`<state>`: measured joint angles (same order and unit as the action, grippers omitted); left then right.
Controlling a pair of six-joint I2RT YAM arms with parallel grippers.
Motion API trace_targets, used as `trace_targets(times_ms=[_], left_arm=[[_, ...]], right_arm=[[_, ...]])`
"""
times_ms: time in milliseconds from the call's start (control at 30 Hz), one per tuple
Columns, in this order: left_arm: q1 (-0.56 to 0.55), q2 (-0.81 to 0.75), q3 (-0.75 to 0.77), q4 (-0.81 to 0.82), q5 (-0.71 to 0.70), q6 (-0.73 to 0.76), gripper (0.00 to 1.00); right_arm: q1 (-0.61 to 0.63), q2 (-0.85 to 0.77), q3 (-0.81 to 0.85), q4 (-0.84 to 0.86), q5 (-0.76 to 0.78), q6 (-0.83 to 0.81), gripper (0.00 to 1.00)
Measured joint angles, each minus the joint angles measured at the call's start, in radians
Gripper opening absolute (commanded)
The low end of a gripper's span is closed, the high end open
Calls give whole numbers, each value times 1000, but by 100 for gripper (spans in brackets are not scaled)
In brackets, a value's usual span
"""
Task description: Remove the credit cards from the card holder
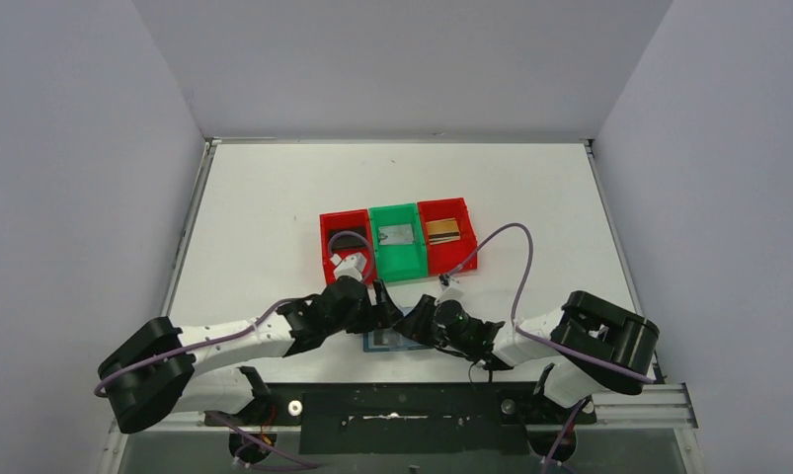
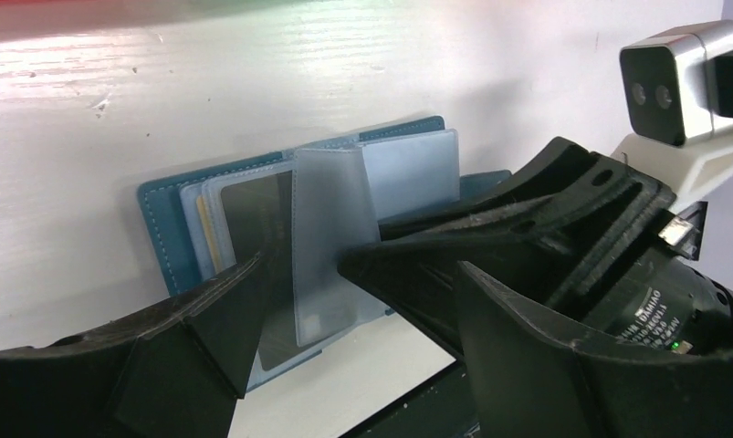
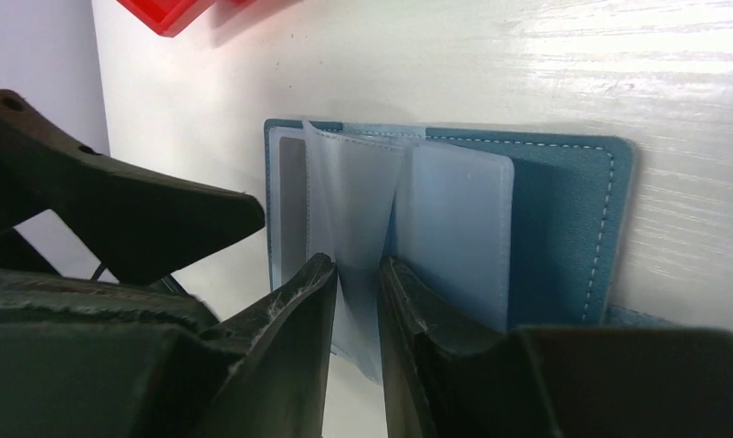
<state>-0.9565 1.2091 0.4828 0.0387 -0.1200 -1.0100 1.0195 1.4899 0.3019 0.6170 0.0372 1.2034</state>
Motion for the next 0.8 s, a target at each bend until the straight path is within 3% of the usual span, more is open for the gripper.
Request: trace_targets(times_ms=[133, 300, 567, 800], left_arm=[[-4, 49, -3, 39, 0, -13, 60], [-5, 67, -26, 50, -10, -37, 53], [-6, 66, -53, 72, -34, -63, 43], [-6, 78, -54, 71, -34, -61, 37]], right_arm=[[-4, -3, -8, 16, 0, 19, 30], [-6, -29, -20, 3, 5, 24, 28], [-6, -74, -23, -35, 10, 14, 34], [-6, -84, -23, -75, 22, 13, 18]])
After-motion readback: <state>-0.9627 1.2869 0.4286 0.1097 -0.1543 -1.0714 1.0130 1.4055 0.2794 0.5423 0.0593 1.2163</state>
